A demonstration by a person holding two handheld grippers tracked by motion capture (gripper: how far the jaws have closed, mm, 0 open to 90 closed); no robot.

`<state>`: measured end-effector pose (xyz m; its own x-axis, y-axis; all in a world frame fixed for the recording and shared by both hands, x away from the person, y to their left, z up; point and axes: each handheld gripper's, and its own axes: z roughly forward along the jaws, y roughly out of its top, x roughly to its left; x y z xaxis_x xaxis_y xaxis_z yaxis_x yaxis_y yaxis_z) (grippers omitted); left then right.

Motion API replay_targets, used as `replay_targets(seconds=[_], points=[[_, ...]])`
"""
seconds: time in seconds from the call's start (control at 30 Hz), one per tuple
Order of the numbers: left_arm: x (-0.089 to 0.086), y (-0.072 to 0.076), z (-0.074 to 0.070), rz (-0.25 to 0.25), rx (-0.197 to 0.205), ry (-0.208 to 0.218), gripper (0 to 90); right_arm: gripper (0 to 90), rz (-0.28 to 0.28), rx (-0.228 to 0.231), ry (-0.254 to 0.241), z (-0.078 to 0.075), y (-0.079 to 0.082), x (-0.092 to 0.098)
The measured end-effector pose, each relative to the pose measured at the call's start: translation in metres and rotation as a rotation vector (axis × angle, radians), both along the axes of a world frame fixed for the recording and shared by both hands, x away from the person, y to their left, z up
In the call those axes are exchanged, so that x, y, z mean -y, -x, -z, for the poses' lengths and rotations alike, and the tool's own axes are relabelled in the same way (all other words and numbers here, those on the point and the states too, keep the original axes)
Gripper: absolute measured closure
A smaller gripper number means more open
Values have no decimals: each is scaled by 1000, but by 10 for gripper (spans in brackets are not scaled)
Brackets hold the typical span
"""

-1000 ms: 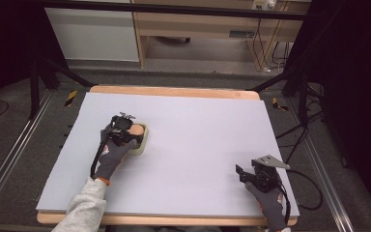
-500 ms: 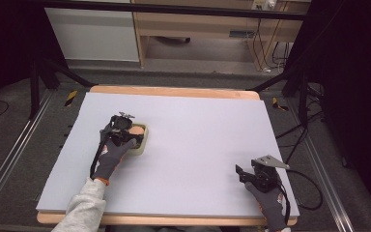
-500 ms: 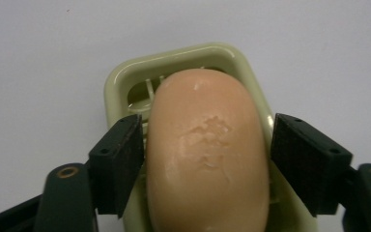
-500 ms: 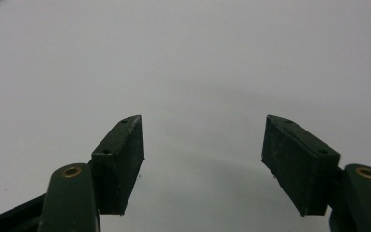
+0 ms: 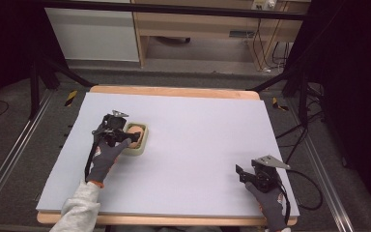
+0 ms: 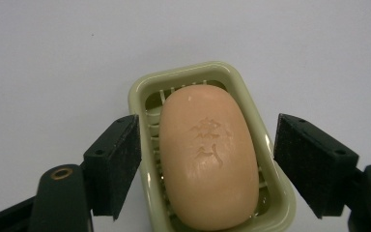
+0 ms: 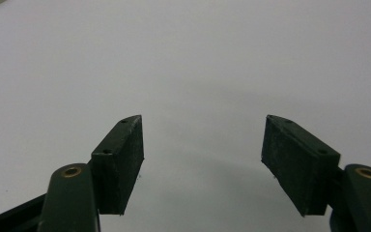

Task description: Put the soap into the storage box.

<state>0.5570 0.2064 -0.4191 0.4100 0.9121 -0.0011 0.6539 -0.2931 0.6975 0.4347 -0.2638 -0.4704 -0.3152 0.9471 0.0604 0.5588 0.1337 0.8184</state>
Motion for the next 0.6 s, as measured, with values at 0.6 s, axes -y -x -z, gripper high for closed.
replay_targets(seconds=[0.6], points=[[-37,56,2,-7,100,60,239,288,28,0,-18,1,1,7]])
